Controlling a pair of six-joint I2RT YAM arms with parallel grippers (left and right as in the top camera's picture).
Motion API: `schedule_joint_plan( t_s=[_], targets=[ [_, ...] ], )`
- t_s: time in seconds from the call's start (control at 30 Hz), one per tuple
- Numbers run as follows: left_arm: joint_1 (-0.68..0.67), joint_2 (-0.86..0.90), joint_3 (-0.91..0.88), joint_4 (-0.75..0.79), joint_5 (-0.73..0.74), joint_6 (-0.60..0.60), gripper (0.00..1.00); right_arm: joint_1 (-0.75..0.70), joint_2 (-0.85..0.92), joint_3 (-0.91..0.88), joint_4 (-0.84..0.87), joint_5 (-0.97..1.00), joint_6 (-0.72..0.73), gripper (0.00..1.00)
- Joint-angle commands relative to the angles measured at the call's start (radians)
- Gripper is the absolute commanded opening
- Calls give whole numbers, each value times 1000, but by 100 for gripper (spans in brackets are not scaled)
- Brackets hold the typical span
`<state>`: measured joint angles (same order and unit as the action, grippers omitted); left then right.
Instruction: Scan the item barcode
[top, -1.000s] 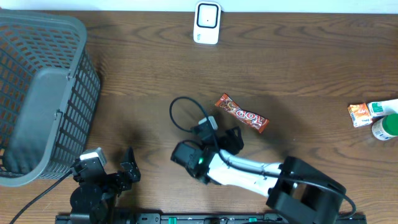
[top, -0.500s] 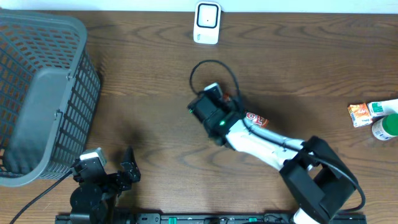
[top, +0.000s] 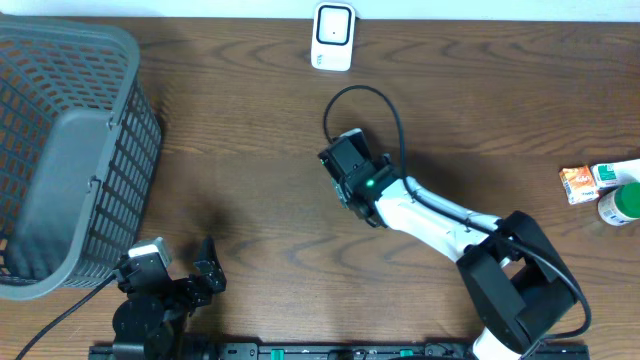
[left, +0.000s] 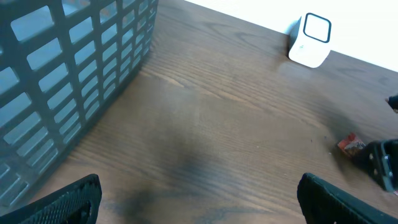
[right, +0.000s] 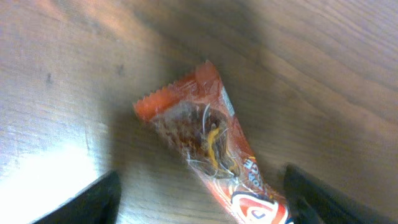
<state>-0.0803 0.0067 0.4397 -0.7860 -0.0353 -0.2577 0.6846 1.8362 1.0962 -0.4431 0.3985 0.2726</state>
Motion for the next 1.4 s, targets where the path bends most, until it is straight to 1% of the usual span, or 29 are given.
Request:
schedule_joint_plan(
  t_s=[0.0, 0.03, 0.17, 0.3, 0.43, 0.53, 0.63, 0.87, 0.97, 1.1, 1.27, 1.37],
  targets=[
    [-3, -1, 3, 1, -2, 13, 98, -54, -63, 74, -94, -160, 222, 99],
    [-3, -1, 3, 1, -2, 13, 98, -80, -106, 95, -151, -238, 278, 99],
    [-3, -1, 3, 1, -2, 13, 98, -150, -239, 100, -243, -414, 373, 99],
    [-3, -1, 3, 1, -2, 13, 98, -242, -369, 64, -389, -486, 469, 99],
    [-3, -1, 3, 1, -2, 13, 98, -323, -454, -51, -386, -600, 509, 99],
    [-3, -1, 3, 1, -2, 13, 98, -377, -486, -165, -338, -685, 570, 99],
    [-3, -1, 3, 1, -2, 13, 98, -416, -494, -264, -275, -695, 616, 99],
    [-3, -1, 3, 1, -2, 13, 98, -471, -494, -398, -183, -680, 608, 99],
    [-3, -1, 3, 1, -2, 13, 98, -500, -494, -460, -119, -681, 601, 99],
    [-3, -1, 3, 1, -2, 13, 98, -544, -494, -586, 32, -691, 591, 99],
    [-3, -1, 3, 1, -2, 13, 98, -567, -493, -761, 332, -755, 586, 99],
    [-3, -1, 3, 1, -2, 13, 98, -567, -493, -830, 419, -755, 602, 99]
  ],
)
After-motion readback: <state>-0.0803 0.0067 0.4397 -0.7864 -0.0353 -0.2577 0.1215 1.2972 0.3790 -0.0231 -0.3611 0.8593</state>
